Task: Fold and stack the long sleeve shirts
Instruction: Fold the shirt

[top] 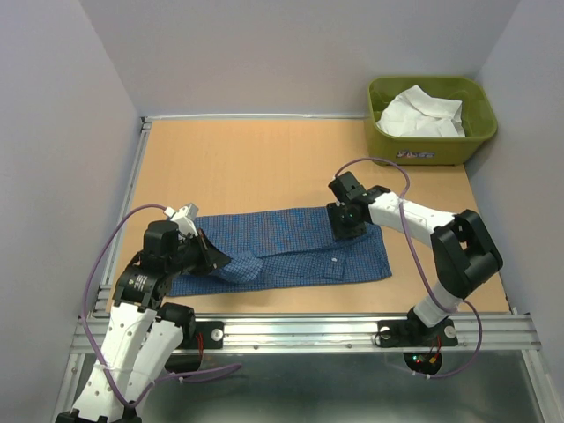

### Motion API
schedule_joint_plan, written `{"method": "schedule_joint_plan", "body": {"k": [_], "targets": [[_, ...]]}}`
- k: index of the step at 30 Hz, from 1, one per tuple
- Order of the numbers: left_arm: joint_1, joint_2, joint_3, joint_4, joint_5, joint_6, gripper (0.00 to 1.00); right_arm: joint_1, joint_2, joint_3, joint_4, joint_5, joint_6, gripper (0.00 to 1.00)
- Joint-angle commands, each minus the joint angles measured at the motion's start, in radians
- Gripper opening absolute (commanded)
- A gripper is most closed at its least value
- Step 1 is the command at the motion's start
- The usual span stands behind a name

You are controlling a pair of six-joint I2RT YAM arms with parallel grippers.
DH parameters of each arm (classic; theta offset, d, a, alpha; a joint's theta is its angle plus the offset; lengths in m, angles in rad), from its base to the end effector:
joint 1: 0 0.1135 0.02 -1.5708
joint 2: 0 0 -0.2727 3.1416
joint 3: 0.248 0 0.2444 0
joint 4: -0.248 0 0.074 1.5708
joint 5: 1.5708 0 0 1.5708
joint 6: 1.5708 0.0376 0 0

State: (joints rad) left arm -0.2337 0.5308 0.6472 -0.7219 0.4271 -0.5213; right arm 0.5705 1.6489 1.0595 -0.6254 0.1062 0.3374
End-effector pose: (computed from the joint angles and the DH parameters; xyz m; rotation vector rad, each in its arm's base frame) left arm 0.0958 -0.0388 0.2771 -0.0691 2.2530 -0.8840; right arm 0.2634 0.1643 0.1991 -0.2963 2.7587 0.0863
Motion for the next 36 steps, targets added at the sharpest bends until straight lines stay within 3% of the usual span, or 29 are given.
{"method": "schedule_joint_plan", "body": {"k": [1, 15, 22, 29, 36], "targets": [[0.004, 0.012, -0.004, 0.047, 0.012, 0.009, 0.0, 0.005, -0.05, -0.068, 0.001, -0.031, 0.038, 0.52], [0.004, 0.018, 0.022, 0.055, -0.021, -0.008, 0.0, 0.005, -0.205, -0.17, -0.033, -0.099, 0.097, 0.48], [0.004, 0.026, 0.031, 0.068, -0.027, -0.006, 0.0, 0.005, -0.31, -0.118, -0.045, -0.082, 0.101, 0.48], [0.004, 0.024, 0.029, 0.064, -0.04, -0.008, 0.0, 0.005, -0.224, -0.036, -0.028, 0.044, 0.101, 0.48], [0.004, 0.015, 0.025, 0.062, -0.044, -0.016, 0.0, 0.005, -0.162, -0.142, 0.041, 0.072, 0.114, 0.48]]}}
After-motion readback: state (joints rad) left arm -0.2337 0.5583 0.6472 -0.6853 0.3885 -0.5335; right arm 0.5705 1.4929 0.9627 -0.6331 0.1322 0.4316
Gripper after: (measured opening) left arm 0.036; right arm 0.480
